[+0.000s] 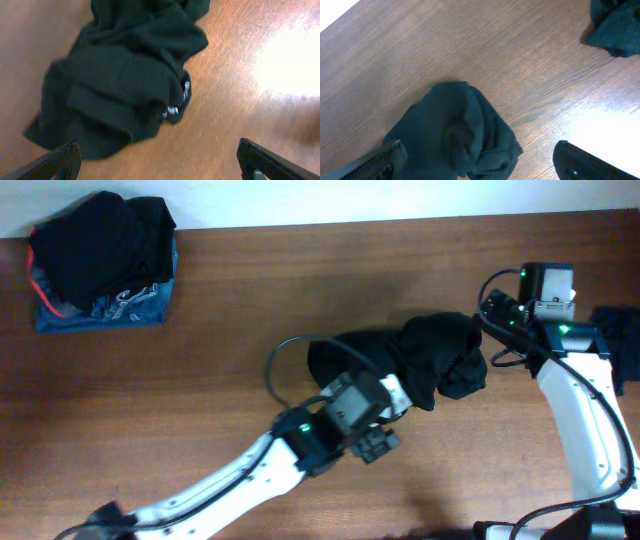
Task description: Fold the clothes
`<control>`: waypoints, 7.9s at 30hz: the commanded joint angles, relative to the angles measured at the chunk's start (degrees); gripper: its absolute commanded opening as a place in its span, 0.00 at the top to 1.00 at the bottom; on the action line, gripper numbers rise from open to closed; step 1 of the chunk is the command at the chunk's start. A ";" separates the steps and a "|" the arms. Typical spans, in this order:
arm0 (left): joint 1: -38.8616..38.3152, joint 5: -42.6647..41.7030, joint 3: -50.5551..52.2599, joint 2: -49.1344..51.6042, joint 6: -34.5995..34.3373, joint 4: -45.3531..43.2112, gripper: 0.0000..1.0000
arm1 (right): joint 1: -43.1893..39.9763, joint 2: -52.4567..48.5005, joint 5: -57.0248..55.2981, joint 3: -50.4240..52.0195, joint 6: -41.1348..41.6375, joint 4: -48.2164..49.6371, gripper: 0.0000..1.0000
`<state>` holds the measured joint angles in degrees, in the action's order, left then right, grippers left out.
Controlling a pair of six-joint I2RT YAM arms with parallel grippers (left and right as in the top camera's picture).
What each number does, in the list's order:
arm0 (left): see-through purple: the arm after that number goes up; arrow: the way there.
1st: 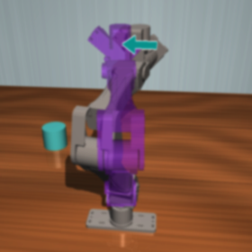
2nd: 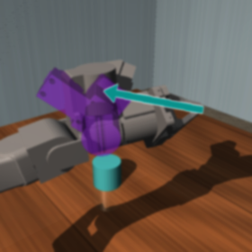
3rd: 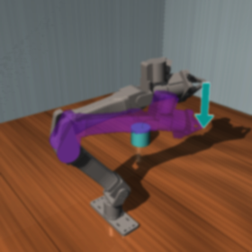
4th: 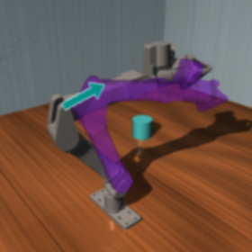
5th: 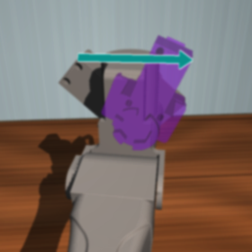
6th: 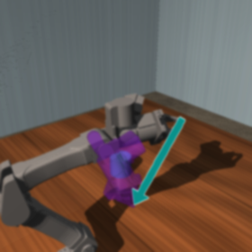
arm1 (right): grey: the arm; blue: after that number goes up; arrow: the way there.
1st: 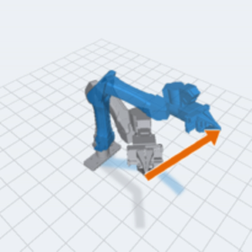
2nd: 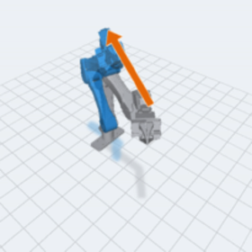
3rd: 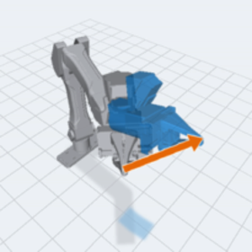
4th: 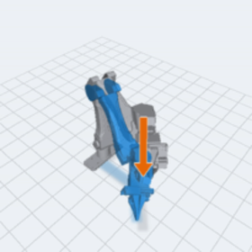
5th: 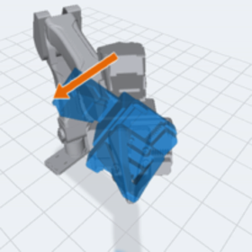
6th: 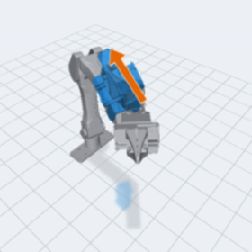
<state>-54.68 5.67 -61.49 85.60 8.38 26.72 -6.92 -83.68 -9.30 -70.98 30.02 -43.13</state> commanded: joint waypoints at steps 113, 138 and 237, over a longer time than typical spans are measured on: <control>-0.74 38.03 -22.99 14.73 3.65 6.58 0.86 | -17.07 -0.09 24.11 -0.59 -10.49 -7.50 0.01; 10.14 28.02 -22.99 14.73 -2.38 14.45 0.56 | 3.30 -10.14 36.17 6.16 -10.95 -1.40 0.01; 34.60 20.63 -26.62 26.18 1.55 -15.17 0.94 | 13.14 -14.21 21.20 7.76 -31.58 14.91 0.01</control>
<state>-20.49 26.92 -87.07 113.97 10.07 11.33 4.03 -97.67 16.82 -63.42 7.25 -29.06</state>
